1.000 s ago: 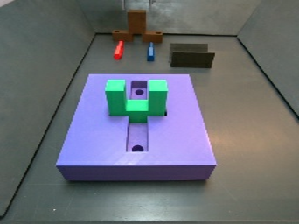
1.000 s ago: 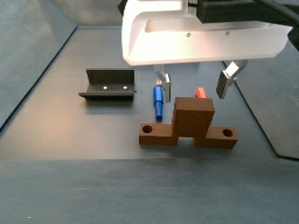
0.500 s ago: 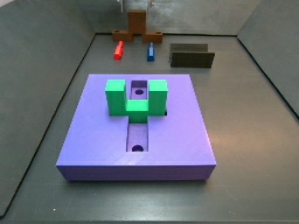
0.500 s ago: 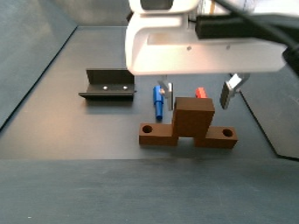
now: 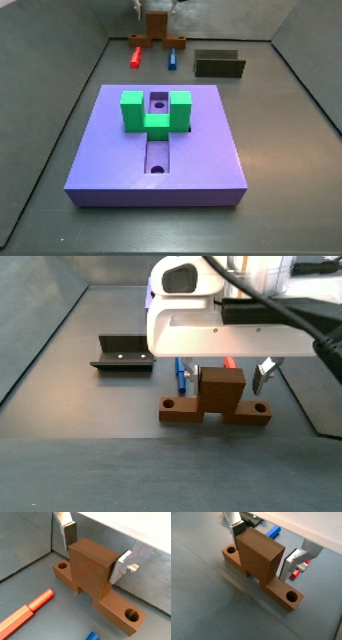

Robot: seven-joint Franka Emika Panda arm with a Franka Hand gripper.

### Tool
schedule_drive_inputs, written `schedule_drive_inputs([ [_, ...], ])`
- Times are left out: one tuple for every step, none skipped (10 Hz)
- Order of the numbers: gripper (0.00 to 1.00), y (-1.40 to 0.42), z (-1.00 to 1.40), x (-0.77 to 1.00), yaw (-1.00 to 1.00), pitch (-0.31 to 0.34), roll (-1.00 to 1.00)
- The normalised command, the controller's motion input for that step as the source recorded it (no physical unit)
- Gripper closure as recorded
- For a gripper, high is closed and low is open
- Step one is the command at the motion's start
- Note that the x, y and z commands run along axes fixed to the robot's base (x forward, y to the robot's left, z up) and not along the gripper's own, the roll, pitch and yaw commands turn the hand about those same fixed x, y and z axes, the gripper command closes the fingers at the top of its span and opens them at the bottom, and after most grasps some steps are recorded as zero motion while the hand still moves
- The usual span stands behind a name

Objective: Pick up the brown object. Move up. Move to above the board. Insert the brown object.
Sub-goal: Pick up the brown object.

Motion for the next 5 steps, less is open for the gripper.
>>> schedule_drive_inputs([
  [0.0,0.0,-0.19,0.1,-0.05,0.017,0.0],
  [0.0,0.0,-0.23,0.05,-0.07,0.0,0.0],
  [0.0,0.0,-0.19,0.08,-0.09,0.003,0.0],
  [0.0,0.0,0.0,0.0,0.0,0.0,0.01],
  [0.0,0.0,0.0,0.0,0.0,0.0,0.0],
])
